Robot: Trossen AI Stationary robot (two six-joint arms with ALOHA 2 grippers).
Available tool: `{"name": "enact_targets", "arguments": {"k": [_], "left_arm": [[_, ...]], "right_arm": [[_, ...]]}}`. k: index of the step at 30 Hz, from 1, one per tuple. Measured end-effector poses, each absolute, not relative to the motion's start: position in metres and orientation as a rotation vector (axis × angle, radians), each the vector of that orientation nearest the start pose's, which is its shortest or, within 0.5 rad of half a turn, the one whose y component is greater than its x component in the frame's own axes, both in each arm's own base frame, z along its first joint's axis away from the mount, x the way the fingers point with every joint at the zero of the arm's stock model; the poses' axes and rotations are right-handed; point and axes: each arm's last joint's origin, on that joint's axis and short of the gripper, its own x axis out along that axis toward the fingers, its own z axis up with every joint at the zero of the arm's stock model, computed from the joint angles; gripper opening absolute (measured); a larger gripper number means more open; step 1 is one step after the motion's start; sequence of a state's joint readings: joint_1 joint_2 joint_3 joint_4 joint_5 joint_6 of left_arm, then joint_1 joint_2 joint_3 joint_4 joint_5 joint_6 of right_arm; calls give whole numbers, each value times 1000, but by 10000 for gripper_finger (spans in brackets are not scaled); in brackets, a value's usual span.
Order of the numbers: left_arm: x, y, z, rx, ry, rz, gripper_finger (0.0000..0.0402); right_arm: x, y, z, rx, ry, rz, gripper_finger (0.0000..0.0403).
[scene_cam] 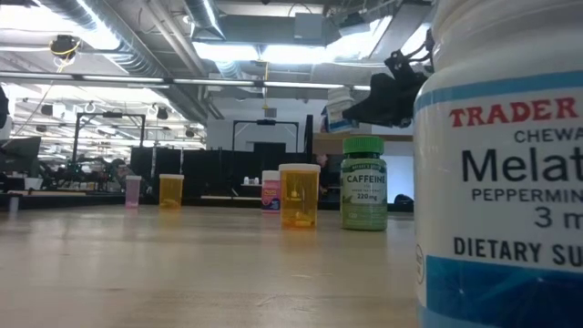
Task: Pick and place medicine bottles onto shelf by color
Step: Put the left white medicine bottle on the shelf
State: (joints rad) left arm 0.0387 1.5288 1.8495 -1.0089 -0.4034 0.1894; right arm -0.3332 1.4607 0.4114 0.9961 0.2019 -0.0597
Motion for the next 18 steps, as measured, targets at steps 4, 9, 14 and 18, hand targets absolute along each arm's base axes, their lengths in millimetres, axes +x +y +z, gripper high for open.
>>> {"name": "enact_targets", "arguments": {"k": [4,9,14,18], "left_arm": [[295,23,441,305,722,359,207],[295,23,441,305,722,359,207],[295,23,441,305,723,359,207],[295,23,441,305,722,359,207]], "right_arm": [[246,-92,176,-55,63,-548,165],[246,-92,176,-56,63,-562,165],[246,-92,176,-59,64,-562,165],[245,-93,176,-56,64,-575,165]]}}
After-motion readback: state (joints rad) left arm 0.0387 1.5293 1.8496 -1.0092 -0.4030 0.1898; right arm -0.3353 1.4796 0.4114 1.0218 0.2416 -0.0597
